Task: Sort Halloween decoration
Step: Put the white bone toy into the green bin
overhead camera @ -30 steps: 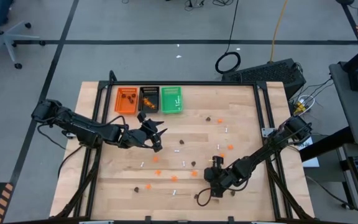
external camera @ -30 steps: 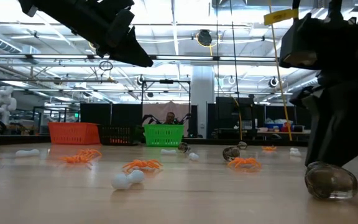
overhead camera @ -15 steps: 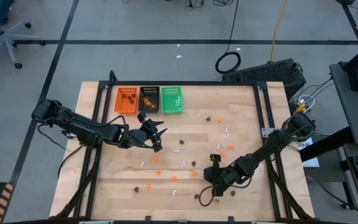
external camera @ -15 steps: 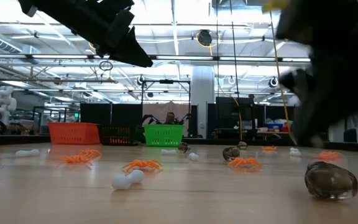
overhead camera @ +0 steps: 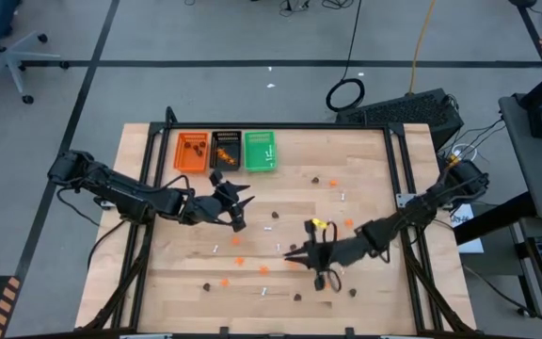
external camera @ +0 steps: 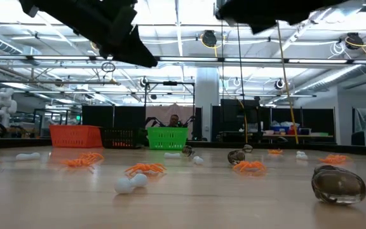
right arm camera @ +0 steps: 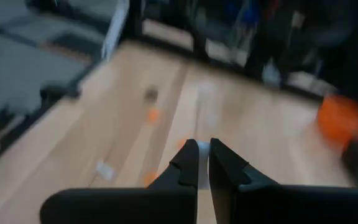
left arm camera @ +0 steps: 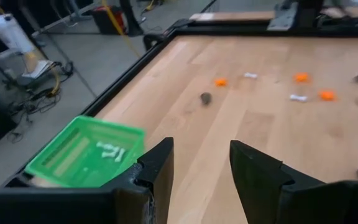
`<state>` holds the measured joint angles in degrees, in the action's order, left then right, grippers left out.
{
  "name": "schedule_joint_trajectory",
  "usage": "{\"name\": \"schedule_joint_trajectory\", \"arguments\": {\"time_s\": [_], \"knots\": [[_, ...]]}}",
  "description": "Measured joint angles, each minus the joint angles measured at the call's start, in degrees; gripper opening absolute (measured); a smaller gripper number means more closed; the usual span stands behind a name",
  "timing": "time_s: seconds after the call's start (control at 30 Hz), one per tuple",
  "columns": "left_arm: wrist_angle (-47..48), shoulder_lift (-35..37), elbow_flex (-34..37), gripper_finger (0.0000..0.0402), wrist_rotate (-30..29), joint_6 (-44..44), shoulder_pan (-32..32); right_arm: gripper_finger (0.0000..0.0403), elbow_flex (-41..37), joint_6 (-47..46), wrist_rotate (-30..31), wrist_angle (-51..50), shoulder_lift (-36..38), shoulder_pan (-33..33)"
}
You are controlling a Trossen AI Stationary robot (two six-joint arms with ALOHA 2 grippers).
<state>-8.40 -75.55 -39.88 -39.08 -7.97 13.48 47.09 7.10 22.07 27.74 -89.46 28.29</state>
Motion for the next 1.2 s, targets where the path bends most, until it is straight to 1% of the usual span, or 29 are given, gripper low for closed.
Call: {"name": "schedule_joint_trajectory", "arguments": {"time_s": [0.1,0.2,0.3,0.37,0.47,0.6,0.73,0.83,1.0,1.2], "knots": [[-1.7,0.0,0.0,0.0154,0.1,1.9,1.1,0.0000,-3.1,5.6,-4.2,11.2,0.0,-4.0],[-1.9,0.0,0.0,0.0154,0.2,2.5,1.7,0.0000,-6.0,10.0,-10.5,22.0,0.0,-8.5],[-1.9,0.0,0.0,0.0154,0.0,2.8,2.0,0.0000,-8.1,11.4,-16.7,31.6,0.0,-13.1],[-1.9,0.0,0.0,0.0154,0.0,2.8,2.0,0.0000,-9.3,11.7,-19.7,37.1,0.0,-15.7],[-1.9,0.0,0.0,0.0154,-0.1,2.8,2.0,0.0000,-10.3,11.6,-24.1,42.5,0.1,-18.6],[-1.9,0.0,0.0,0.0154,-0.2,2.9,2.0,0.0000,-10.4,9.2,-28.2,44.7,0.1,-21.5],[-1.9,0.0,0.0,0.0154,-0.4,2.9,2.0,0.0000,-10.4,8.3,-28.3,44.8,0.1,-22.8],[-1.9,0.0,0.0,0.0154,-0.4,2.9,1.9,0.0000,-10.4,9.4,-28.4,44.2,0.1,-23.1],[-1.9,0.0,0.0,0.0154,-0.4,3.3,1.9,0.0000,-10.4,17.3,-29.2,43.8,0.1,-23.1],[-2.3,0.0,0.0,0.0154,-0.4,4.2,1.9,0.0000,-10.4,32.1,-29.9,43.1,0.1,-23.4]]}}
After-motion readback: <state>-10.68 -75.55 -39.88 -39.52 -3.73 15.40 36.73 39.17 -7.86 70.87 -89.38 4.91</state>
